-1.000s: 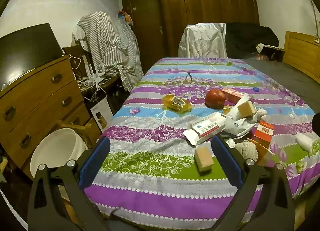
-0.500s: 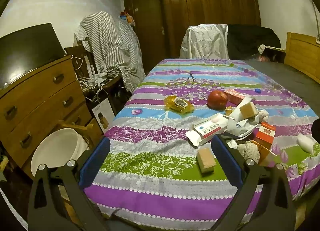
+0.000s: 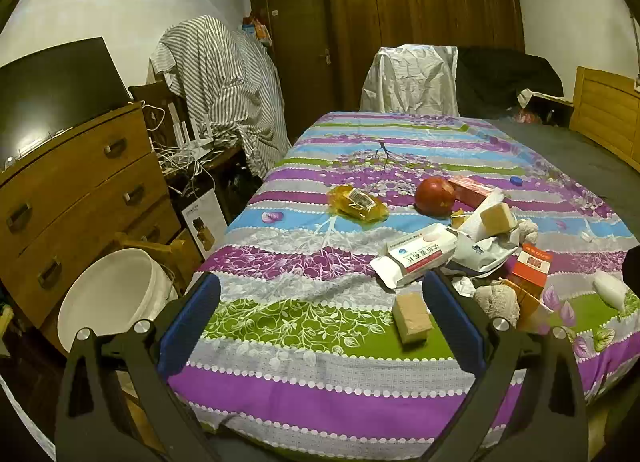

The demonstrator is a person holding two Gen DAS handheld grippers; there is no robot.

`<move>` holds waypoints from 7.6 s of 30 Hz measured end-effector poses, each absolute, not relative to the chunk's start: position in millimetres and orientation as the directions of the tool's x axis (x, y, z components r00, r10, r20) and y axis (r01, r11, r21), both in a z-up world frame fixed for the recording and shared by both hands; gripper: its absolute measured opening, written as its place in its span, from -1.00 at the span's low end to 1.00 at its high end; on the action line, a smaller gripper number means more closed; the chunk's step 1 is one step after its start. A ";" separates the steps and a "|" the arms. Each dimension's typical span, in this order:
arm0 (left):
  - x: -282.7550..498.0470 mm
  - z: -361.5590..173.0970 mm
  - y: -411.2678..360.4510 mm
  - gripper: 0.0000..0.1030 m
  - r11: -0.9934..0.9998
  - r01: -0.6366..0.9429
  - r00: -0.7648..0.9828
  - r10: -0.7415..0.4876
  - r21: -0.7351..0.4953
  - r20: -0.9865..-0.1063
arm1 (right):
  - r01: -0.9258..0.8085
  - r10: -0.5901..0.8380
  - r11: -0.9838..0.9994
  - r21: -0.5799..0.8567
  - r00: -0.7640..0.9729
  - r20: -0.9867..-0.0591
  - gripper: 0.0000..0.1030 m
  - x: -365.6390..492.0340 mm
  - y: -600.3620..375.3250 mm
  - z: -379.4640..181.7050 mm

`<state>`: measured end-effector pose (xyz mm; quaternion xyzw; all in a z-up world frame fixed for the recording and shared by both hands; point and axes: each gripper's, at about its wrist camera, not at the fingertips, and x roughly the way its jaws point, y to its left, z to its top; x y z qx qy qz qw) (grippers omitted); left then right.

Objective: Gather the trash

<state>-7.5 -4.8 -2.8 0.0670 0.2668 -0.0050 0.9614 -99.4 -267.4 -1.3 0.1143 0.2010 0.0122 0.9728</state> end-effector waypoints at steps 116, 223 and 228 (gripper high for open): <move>69.4 -107.8 -56.9 0.74 0.953 0.300 0.678 -0.181 0.043 -0.712 | -0.051 0.203 0.961 0.272 0.799 -0.566 -0.86 -105.1 -334.2 -93.5; 44.4 3.2 189.5 0.85 0.978 -0.172 0.863 0.208 0.119 -0.460 | -0.232 0.206 0.971 -0.062 0.937 -0.282 -0.12 10.2 -32.5 8.3; 50.3 -17.1 142.8 0.86 0.990 -0.041 0.860 0.103 0.135 -0.499 | -0.086 0.057 0.992 -0.091 0.958 -0.282 0.11 -22.0 -115.7 -9.0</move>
